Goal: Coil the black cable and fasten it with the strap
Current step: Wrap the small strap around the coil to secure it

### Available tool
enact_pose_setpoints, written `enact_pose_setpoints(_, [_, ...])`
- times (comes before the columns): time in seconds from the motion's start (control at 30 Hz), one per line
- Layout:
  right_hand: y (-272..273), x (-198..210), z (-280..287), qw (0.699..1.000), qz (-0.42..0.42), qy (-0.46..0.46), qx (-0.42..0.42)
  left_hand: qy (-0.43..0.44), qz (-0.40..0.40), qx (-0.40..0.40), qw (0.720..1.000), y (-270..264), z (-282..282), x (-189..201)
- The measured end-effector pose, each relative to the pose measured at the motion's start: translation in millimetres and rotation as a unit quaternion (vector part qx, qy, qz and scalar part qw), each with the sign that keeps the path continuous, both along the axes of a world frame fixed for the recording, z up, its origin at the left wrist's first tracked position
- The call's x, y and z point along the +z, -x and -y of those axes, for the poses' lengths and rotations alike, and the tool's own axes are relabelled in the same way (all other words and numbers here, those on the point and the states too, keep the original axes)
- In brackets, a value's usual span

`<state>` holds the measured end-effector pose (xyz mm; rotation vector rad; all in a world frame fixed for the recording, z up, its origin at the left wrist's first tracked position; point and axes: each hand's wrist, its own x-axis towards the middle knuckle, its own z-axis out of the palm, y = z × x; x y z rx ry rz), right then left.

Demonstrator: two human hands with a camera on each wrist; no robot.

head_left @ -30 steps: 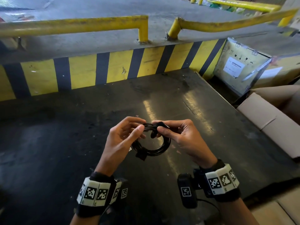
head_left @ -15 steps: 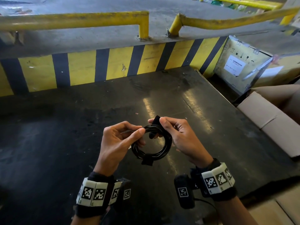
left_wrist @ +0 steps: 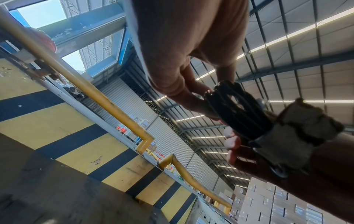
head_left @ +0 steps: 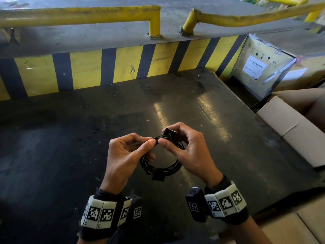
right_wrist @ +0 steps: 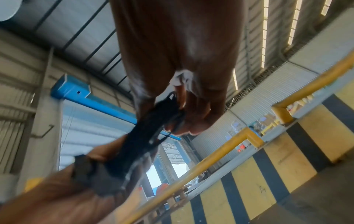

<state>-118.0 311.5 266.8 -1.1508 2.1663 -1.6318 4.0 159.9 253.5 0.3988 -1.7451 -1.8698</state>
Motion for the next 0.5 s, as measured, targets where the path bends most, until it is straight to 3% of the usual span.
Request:
enact_pose_setpoints(0.1, [2.0,-3.4,0.9,0.998,-0.048,0.015,-0.032,-0.012,0.003,0.000,1.000,-0.5,0.1,-1.4])
enact_pose_setpoints(0.23, [4.2,-1.7,-1.8,0.996,-0.088,0.012,0.000,-0.010,0.016,-0.016,1.000,-1.7,3.0,-4.9])
enact_pose_setpoints(0.5, [18.9,-18.0,-4.0,0.995,0.059,-0.064,0.040,0.044,0.071,-0.041,0.996,-4.7,8.8,-17.0])
